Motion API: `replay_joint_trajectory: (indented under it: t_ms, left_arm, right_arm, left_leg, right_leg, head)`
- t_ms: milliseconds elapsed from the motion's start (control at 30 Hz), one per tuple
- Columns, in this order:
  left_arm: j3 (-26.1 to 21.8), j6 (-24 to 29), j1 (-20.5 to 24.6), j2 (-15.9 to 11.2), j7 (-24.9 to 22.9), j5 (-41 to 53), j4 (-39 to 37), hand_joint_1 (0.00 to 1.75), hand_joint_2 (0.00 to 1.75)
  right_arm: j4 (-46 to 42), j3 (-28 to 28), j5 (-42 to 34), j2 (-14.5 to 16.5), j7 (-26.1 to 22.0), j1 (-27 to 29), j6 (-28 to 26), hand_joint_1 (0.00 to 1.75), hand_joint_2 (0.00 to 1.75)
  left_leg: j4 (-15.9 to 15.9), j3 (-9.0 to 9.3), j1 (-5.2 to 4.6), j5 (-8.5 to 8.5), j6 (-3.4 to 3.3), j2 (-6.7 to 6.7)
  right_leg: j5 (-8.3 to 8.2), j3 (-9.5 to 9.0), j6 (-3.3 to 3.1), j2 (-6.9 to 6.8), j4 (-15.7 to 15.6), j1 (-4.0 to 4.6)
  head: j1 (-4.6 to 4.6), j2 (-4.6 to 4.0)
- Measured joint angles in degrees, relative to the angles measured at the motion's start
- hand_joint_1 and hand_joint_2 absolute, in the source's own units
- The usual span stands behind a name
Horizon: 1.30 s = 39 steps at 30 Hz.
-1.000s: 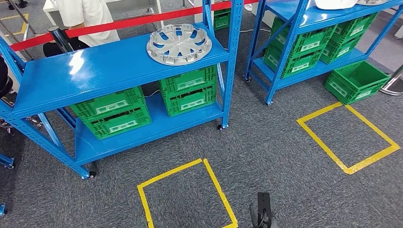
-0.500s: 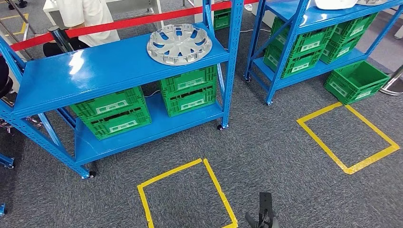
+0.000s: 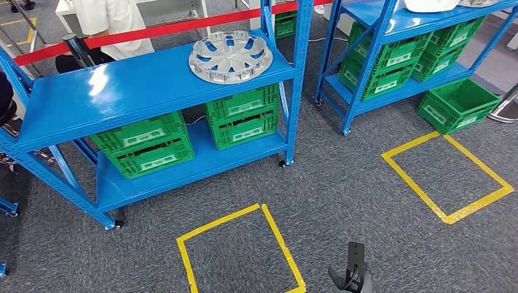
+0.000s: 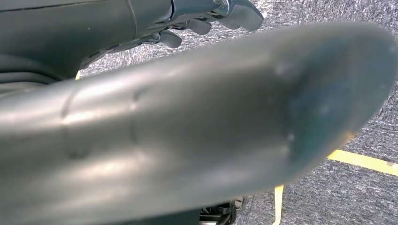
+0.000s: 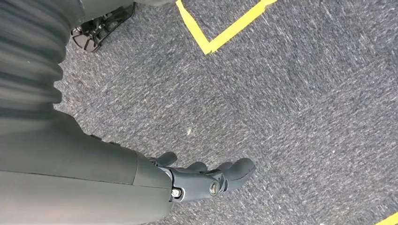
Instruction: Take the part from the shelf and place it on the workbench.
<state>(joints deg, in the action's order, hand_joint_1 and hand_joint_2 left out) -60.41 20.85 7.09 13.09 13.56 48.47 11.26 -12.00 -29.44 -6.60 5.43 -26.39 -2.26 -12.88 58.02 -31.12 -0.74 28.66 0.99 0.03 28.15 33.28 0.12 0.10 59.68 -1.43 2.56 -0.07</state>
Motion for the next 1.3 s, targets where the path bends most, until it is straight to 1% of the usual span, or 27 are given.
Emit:
replay_joint_trajectory:
  t_ms: [100, 233, 300, 367, 567, 733, 833, 933, 1067, 1233, 1300]
  left_arm:
    - [0.0, 0.0, 0.0, 0.0, 0.0, -0.2, 0.0, 0.00, 0.00]
    - [0.0, 0.0, 0.0, 0.0, 0.0, -0.2, 0.0, 0.00, 0.00]
    - [0.0, 0.0, 0.0, 0.0, 0.0, -0.3, 0.0, 0.00, 0.00]
    - [-0.1, 0.0, 0.0, 0.0, 0.0, -0.4, 0.0, 0.00, 0.00]
    - [-0.5, 0.0, 0.0, 0.0, 0.0, -1.0, 0.0, 0.00, 0.00]
    - [-0.6, 0.0, 0.0, -0.1, 0.0, -1.0, 0.0, 0.00, 0.00]
    - [-0.9, 0.0, 0.0, -0.1, 0.0, -1.1, 0.0, 0.00, 0.00]
    - [-1.2, -0.2, 0.0, -0.1, 0.0, -1.3, 0.0, 0.00, 0.00]
    - [-1.4, -0.6, 0.0, -0.1, 0.1, -1.3, 0.0, 0.00, 0.00]
    - [-1.5, -1.1, 0.0, -0.2, 0.4, -1.4, 0.0, 0.00, 0.00]
    - [-1.5, -1.1, 0.0, -0.3, 0.5, -1.4, 0.0, 0.00, 0.00]
  right_arm:
    - [0.0, -0.5, -0.2, -0.3, -2.8, -0.1, 0.5, 0.00, 1.75]
    - [-0.6, -1.1, -0.1, -1.8, -8.6, -1.0, 0.6, 0.00, 1.75]
    - [-1.7, -1.5, 0.3, -2.8, -11.6, -1.8, 0.5, 0.00, 1.75]
    - [-4.1, -1.7, 1.5, -3.5, -13.3, -2.4, 0.2, 0.00, 1.75]
    - [-15.2, -1.7, 7.6, -4.7, -13.7, -4.2, -1.0, 0.00, 1.75]
    - [-20.4, -1.7, 9.1, -4.8, -13.7, -4.7, -1.4, 0.00, 1.75]
    - [-25.0, -1.2, 12.2, -4.6, -13.7, -4.3, -1.9, 0.00, 1.75]
    - [-30.4, 0.1, 16.5, -4.0, -13.6, -4.1, -2.7, 0.00, 1.75]
    - [-39.1, 2.8, 22.0, -2.5, -12.5, -3.2, -3.2, 0.00, 1.75]
    - [-50.5, 6.8, 26.5, -0.5, -11.3, -1.4, -3.1, 0.00, 1.75]
    - [-54.4, 8.4, 27.8, 0.1, -11.1, -0.8, -2.9, 0.00, 0.87]
  left_leg:
    - [0.0, 0.00, 0.00, 0.00, -0.01, 0.00]
    - [0.0, 0.00, 0.00, -0.03, -0.04, 0.00]
    - [0.0, -0.01, -0.02, -0.04, -0.06, 0.01]
    - [0.0, -0.02, -0.04, -0.06, -0.10, 0.01]
    - [0.1, -0.04, -0.08, -0.12, -0.20, 0.02]
    - [0.1, -0.08, -0.08, -0.13, -0.22, -0.03]
    - [0.1, -0.10, -0.08, -0.13, -0.23, -0.02]
    - [0.1, -0.09, -0.08, -0.14, -0.24, -0.01]
    - [0.1, -0.10, -0.08, -0.16, -0.26, -0.03]
    - [0.1, -0.10, -0.08, -0.16, -0.26, -0.02]
    - [0.1, -0.09, -0.08, -0.16, -0.26, -0.02]
  right_leg:
    - [0.00, 0.00, 0.00, 0.00, 0.0, 0.00]
    - [-0.02, -0.01, 0.03, 0.01, 0.0, 0.00]
    - [-0.06, -0.02, 0.09, 0.02, 0.0, -0.04]
    - [-0.09, -0.02, 0.14, 0.02, 0.0, -0.09]
    - [-0.17, -0.01, 0.26, 0.03, 0.0, -0.13]
    - [-0.18, -0.02, 0.27, 0.02, 0.0, -0.14]
    - [-0.18, 0.00, 0.28, 0.03, 0.0, -0.15]
    - [-0.19, 0.01, 0.29, 0.04, 0.0, -0.15]
    - [-0.19, 0.01, 0.29, 0.03, 0.0, -0.14]
    - [-0.19, 0.01, 0.29, 0.03, 0.0, -0.12]
    - [-0.19, 0.02, 0.29, 0.03, 0.0, -0.12]
  head:
    - [0.00, 0.00]
    - [0.01, 0.00]
    - [0.02, 0.00]
    - [0.02, 0.00]
    - [0.01, 0.00]
    - [0.02, 0.00]
    - [0.01, 0.00]
    - [0.00, 0.00]
    - [0.01, 0.00]
    - [0.01, 0.00]
    - [0.00, 0.00]
